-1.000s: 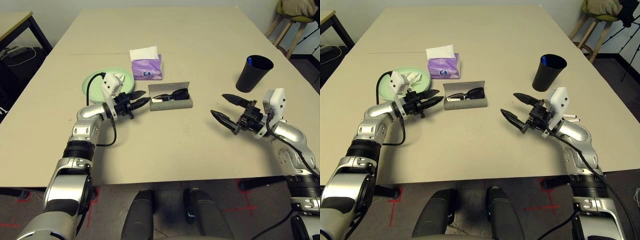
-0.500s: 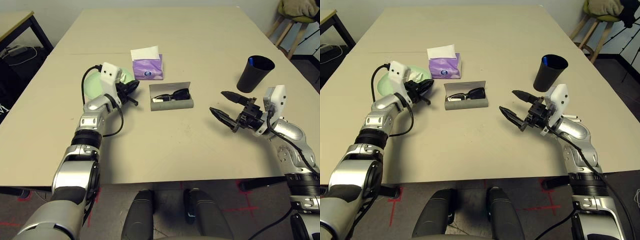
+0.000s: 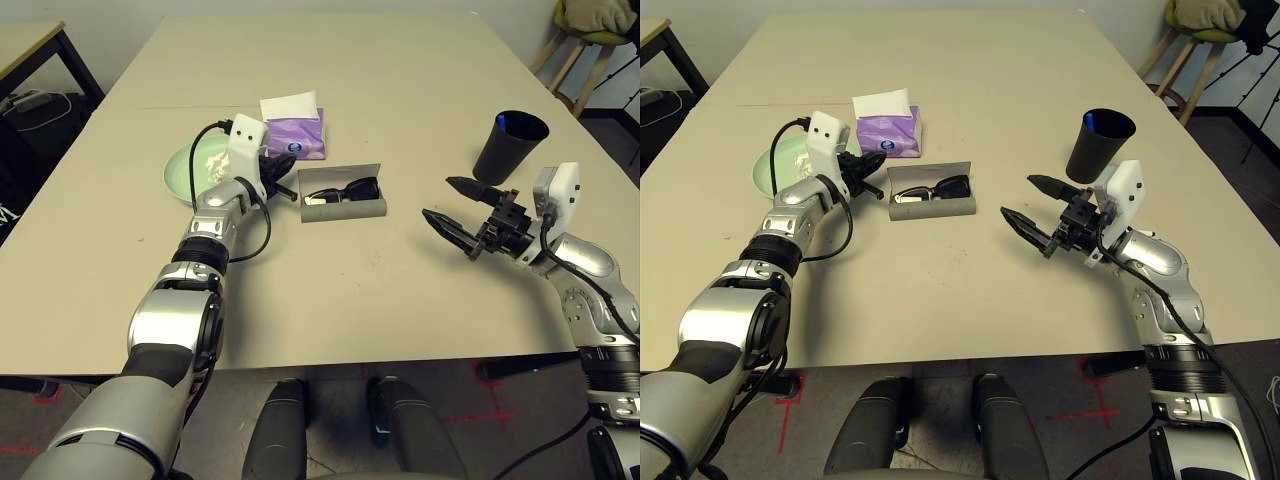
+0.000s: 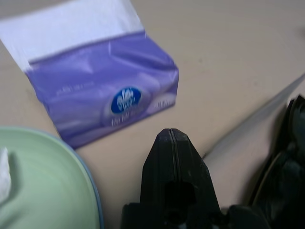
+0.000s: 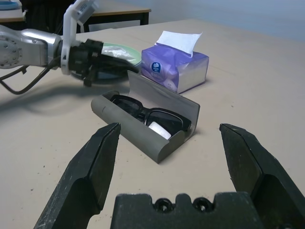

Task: Organize and tidy the items on the table.

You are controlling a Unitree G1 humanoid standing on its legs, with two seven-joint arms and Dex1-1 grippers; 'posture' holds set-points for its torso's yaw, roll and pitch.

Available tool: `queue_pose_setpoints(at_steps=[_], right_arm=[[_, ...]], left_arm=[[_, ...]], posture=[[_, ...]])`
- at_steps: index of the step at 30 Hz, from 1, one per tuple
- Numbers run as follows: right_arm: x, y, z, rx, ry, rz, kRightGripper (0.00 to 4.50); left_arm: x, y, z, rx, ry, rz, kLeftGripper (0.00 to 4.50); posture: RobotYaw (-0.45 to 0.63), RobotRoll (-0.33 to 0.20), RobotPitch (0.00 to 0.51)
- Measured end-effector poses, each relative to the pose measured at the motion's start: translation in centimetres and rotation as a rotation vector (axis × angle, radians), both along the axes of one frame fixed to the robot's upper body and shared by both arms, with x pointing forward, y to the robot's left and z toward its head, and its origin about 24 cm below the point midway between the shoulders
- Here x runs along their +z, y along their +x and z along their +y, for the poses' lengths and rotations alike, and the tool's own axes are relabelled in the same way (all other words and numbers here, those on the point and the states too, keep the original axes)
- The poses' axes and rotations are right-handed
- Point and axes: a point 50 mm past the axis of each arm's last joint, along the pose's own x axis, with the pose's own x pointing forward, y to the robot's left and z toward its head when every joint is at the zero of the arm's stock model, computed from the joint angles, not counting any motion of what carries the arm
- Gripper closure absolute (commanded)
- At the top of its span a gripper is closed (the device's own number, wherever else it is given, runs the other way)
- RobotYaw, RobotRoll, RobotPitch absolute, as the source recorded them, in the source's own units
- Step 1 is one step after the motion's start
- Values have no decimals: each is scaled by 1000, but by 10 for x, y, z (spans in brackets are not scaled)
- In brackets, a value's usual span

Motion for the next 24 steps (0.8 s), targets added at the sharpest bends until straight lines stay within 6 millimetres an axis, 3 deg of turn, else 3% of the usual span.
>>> queue_pose_setpoints(at_steps=[12, 19, 24], right_arm=[[2, 0, 1, -10, 0, -8, 0], [2, 0, 1, -13, 6, -7, 0], [2, 0, 2, -17, 9, -7, 0]], left_arm=[[0, -6, -5, -182, 15, 21, 4468], [1, -21, -15, -449, 41, -14, 4468], [2, -29, -19, -545, 8, -10, 4468]], posture=[[111, 0, 132], [114, 0, 129], [113, 0, 127]])
